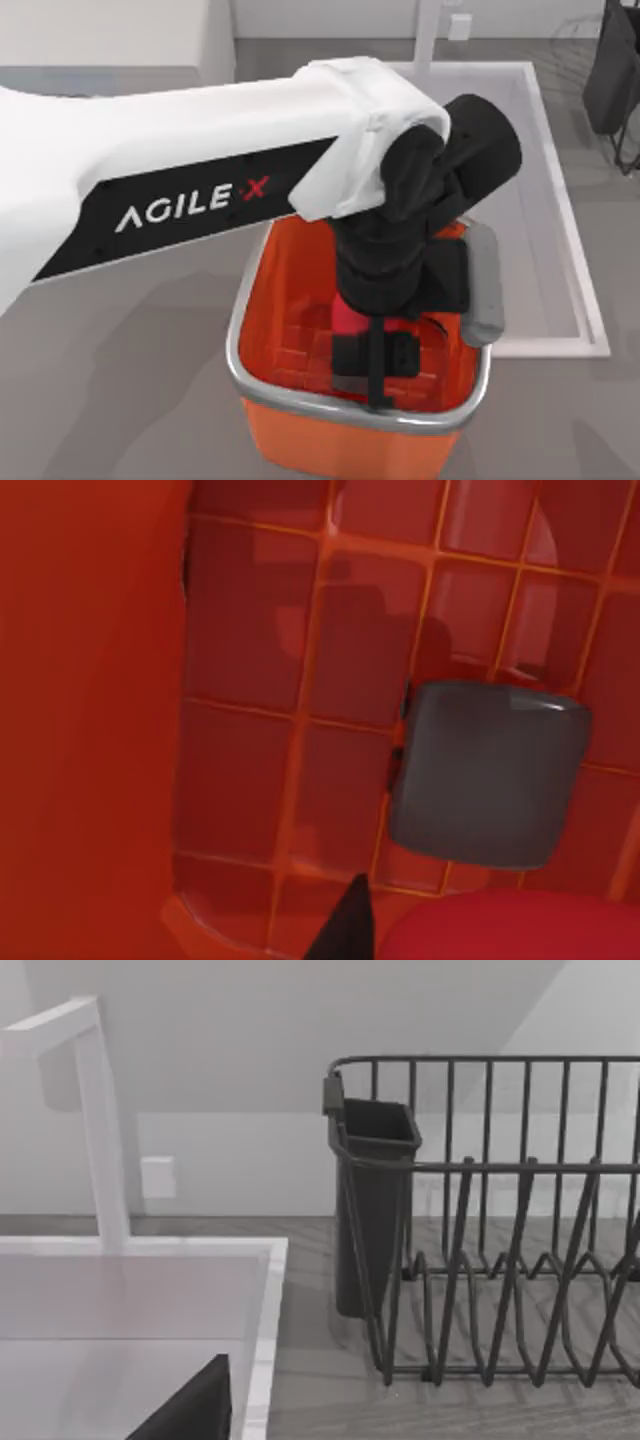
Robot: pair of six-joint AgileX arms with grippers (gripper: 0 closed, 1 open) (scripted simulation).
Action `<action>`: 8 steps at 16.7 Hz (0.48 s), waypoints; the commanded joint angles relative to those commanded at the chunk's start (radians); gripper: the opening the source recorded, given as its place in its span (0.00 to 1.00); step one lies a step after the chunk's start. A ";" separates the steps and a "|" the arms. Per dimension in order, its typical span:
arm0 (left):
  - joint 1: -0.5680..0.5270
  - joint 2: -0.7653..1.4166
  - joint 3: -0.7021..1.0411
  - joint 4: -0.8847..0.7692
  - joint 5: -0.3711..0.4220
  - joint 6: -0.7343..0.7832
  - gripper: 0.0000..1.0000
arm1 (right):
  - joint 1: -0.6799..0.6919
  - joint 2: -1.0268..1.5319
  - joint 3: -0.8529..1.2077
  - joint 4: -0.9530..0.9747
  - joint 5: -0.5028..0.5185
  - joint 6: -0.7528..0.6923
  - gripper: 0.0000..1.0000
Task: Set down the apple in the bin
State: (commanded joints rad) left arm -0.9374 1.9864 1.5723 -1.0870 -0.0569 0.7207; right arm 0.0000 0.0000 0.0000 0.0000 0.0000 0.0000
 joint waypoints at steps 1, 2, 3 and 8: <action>0.000 0.000 0.000 0.000 0.000 0.000 0.08 | 0.000 0.000 0.000 0.000 0.000 0.000 1.00; 0.000 0.000 0.000 0.000 0.000 0.000 0.15 | 0.000 0.000 0.000 0.000 0.000 0.000 1.00; 0.000 0.000 0.000 0.000 0.000 0.000 0.23 | 0.000 0.000 0.000 0.000 0.000 0.000 1.00; 0.000 0.000 0.000 0.000 0.000 0.000 0.60 | 0.000 0.000 0.000 0.000 0.000 0.000 1.00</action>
State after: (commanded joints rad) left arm -0.9374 1.9864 1.5723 -1.0870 -0.0569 0.7207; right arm 0.0000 0.0000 0.0000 0.0000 0.0000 0.0000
